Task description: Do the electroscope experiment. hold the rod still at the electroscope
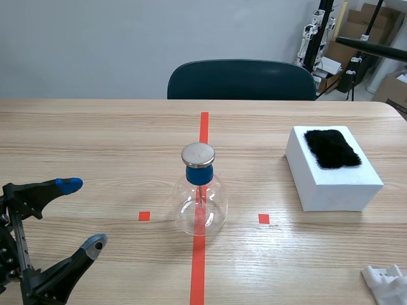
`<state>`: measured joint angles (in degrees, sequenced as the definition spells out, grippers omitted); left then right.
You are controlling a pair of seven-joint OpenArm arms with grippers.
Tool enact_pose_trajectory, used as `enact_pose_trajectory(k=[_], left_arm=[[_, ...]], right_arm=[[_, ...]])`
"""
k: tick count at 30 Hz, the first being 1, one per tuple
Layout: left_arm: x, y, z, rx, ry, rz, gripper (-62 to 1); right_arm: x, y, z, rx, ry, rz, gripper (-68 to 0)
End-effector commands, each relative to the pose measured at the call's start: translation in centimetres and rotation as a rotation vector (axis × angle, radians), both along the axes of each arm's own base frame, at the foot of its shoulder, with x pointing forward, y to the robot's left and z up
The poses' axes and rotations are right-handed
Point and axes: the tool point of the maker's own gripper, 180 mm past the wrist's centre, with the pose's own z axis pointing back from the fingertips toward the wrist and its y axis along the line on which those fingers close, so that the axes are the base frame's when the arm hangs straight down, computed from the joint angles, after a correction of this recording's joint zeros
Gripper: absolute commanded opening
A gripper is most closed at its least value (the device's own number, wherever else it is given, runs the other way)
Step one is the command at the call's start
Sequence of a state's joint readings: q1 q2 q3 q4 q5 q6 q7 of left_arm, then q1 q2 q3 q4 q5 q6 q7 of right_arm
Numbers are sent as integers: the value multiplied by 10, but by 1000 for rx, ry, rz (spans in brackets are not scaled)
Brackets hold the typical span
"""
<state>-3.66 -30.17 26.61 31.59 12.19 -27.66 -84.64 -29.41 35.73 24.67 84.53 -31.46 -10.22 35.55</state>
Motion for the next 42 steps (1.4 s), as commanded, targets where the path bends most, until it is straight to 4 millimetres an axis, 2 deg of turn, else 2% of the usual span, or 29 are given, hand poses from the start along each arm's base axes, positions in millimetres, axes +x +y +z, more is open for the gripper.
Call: enact_pose_trajectory(k=[1,29,34,42], left_arm=[[2,2,7,-18,-22,3,14],[2,2,7,-18,-23,3,14],[2,2,7,-18,-23,3,14],[2,2,7,-18,-22,3,14]], right_arm=[[5,0,16,-16,-44,12,-671],[7,3,21,-30,-51,25,-671],[12,20,36,-46,-87,67,-671],[25,68,43,-102,-80,144,-671]])
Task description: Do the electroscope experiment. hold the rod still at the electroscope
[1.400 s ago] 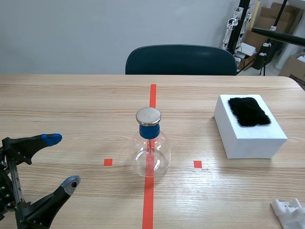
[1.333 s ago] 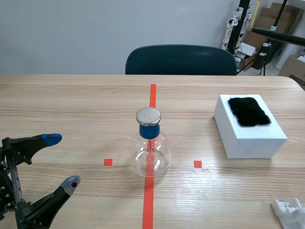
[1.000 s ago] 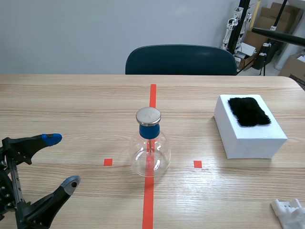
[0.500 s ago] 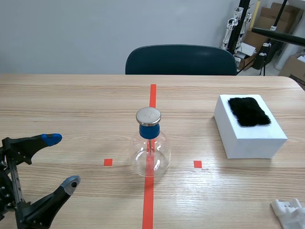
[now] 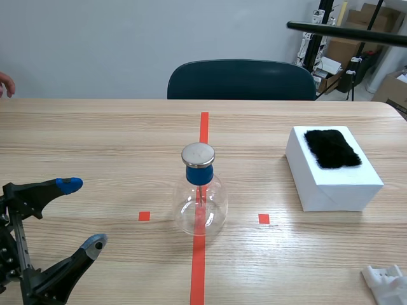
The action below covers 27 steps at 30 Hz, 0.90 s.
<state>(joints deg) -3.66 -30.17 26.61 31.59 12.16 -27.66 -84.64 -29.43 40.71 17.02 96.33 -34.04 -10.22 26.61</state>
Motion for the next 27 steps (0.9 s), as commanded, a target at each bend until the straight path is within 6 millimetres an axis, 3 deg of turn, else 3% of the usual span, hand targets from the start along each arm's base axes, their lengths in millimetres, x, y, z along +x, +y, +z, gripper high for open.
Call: enact_pose_trajectory(k=[1,10,21,27], left_arm=[[2,2,7,-17,-22,3,14],[2,2,7,-17,-22,3,14],[2,2,7,-18,-23,3,14],[2,2,7,-18,-23,3,14]], right_arm=[[5,10,16,-27,-44,24,-671],[5,62,-8,-111,-16,112,-671],[6,94,-30,-207,1,169,-671],[3,101,-40,-255,9,175,-671]])
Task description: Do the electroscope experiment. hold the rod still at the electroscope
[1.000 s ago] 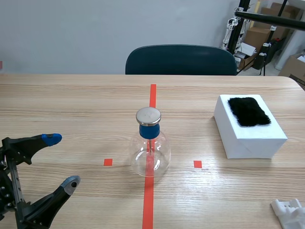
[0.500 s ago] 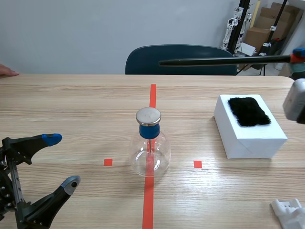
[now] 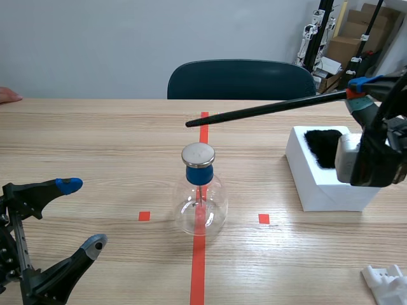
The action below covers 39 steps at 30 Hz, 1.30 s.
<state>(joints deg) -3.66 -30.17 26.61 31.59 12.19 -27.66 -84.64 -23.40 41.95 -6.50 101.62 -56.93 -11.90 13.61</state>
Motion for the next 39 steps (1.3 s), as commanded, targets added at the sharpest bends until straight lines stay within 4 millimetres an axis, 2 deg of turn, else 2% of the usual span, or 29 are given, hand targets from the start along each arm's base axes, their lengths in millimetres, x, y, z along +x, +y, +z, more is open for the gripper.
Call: enact_pose_trajectory(k=[1,18,39], left_arm=[[2,2,7,-18,-22,3,14],[2,2,7,-18,-22,3,14],[2,2,7,-18,-22,3,14]], right_arm=[[4,-1,8,1,-34,-9,-671],[-1,3,-5,-81,-10,17,-671],[0,3,-5,-79,-10,15,-671]])
